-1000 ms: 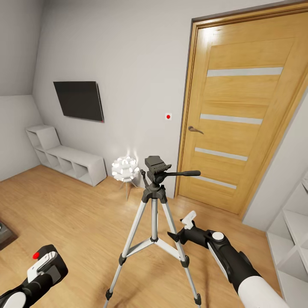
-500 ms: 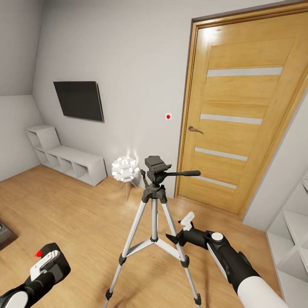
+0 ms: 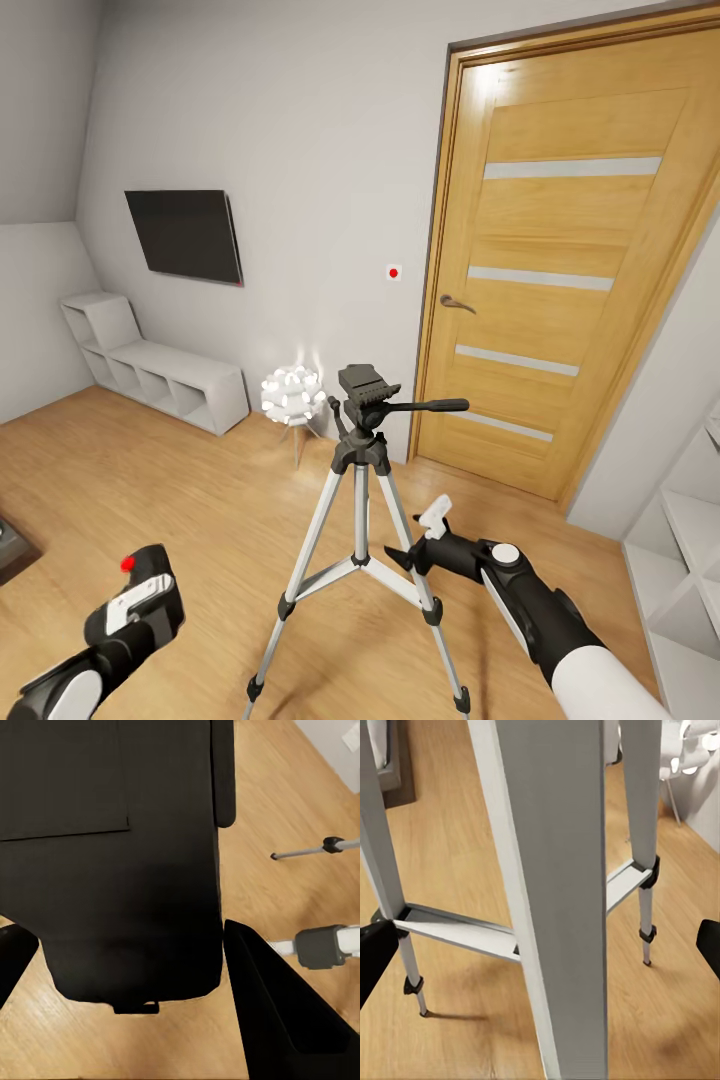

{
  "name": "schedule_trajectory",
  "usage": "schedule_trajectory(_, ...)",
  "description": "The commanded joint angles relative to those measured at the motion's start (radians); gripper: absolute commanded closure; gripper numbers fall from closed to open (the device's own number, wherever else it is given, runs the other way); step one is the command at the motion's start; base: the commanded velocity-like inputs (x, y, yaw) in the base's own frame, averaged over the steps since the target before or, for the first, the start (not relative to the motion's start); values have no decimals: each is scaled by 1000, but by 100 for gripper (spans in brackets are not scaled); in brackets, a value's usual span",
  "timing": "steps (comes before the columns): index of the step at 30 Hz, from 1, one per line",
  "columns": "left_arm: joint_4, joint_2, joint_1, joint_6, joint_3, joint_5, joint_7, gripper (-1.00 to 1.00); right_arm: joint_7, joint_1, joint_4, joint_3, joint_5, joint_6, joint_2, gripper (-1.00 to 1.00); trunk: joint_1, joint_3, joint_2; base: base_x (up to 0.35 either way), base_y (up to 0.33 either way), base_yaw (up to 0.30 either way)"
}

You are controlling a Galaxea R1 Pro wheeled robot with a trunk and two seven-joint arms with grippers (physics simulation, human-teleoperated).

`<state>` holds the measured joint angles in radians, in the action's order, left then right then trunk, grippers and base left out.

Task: Attach the digital camera to the camera tripod in the bedroom.

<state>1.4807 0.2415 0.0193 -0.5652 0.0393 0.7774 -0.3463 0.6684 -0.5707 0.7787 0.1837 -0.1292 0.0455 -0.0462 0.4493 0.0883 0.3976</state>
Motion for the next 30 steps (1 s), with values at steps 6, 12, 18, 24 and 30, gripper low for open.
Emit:
schedule_trajectory(6, 8, -2, 2, 15, -11, -68, -3, 100, 2, -1, 2, 0, -5, -6, 1, -100, 1, 2, 2, 0, 0, 0)
schedule_trajectory(12, 9, -5, 3, 26, -15, -96, 41, 100, 2, -1, 2, -1, -4, -10, 0, -100, 1, 2, 2, 0, 0, 0)
schedule_trajectory(18, 8, -6, 4, 32, -18, -106, 114, 100, 2, -1, 2, -1, -4, -11, 0, -100, 1, 2, 2, 0, 0, 0)
schedule_trajectory(24, 3, -7, 4, 86, -20, -109, 160, 100, 2, -1, 2, -2, -3, -11, 0, -100, 1, 2, 2, 0, 0, 0)
schedule_trajectory(30, -2, -6, 4, 215, -25, -110, 181, 100, 2, -1, 2, -2, -4, -12, 0, 100, 1, 2, 2, 0, 0, 0)
